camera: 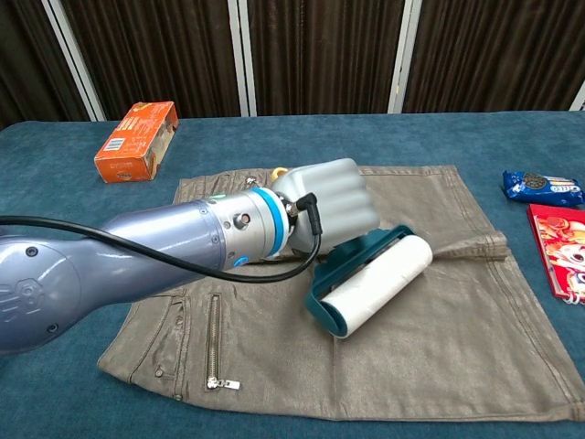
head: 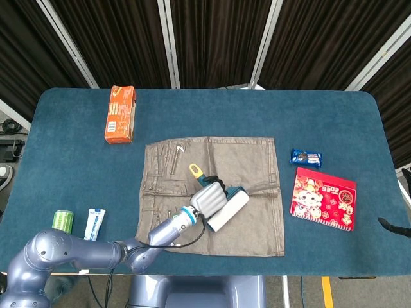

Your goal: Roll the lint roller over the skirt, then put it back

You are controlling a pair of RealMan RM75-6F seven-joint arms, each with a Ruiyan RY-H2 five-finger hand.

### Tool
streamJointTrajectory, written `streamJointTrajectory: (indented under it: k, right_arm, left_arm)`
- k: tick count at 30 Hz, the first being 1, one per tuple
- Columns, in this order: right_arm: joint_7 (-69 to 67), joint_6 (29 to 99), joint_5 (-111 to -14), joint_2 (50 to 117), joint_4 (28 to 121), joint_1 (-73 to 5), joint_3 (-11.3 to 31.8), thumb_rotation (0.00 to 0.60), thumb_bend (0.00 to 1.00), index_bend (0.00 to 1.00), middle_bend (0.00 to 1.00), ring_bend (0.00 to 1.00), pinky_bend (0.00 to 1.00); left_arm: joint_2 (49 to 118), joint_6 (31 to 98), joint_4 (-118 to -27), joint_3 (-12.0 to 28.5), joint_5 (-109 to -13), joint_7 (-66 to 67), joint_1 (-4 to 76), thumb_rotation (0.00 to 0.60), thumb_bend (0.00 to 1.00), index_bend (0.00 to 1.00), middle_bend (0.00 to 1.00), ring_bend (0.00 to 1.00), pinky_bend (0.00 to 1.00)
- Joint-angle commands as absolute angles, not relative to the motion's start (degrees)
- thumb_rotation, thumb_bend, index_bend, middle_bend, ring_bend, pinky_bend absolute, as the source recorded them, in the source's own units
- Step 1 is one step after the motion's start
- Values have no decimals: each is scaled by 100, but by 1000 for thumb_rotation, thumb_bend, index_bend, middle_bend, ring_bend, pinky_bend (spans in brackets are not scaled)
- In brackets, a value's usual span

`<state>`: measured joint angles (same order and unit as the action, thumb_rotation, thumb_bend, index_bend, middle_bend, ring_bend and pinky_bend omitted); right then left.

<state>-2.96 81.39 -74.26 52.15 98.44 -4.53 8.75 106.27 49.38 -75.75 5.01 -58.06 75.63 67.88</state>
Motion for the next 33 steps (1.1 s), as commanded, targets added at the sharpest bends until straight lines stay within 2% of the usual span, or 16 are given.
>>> streamJointTrajectory:
  k: [1,9,26,33]
  right_arm:
    - [-318,8154,-7430,5201,9849,-442,880,600,0,0,0,0,0]
    - [-336,8182,-7465,5188,9876,-427,874,600,0,0,0,0,0]
    - [-201,8216,-7555,5205,9959,-431,844,600,0,0,0,0,0]
    - [-144,8188,-7548,5219,9995,-454,843,600,0,0,0,0,0]
  left_arm:
    - [10584,4989,-7510,327,-5869,7710,6808,600,957,659,504,442,515]
    - [10395,5081,-7395,48,-5858,7762,6666,600,965,668,511,446,518]
    - [9356,5149,-7047,-515,-6018,7361,6183,600,972,671,513,448,518]
    - [9211,5167,-6931,-587,-6227,7212,6103,600,973,676,515,451,520]
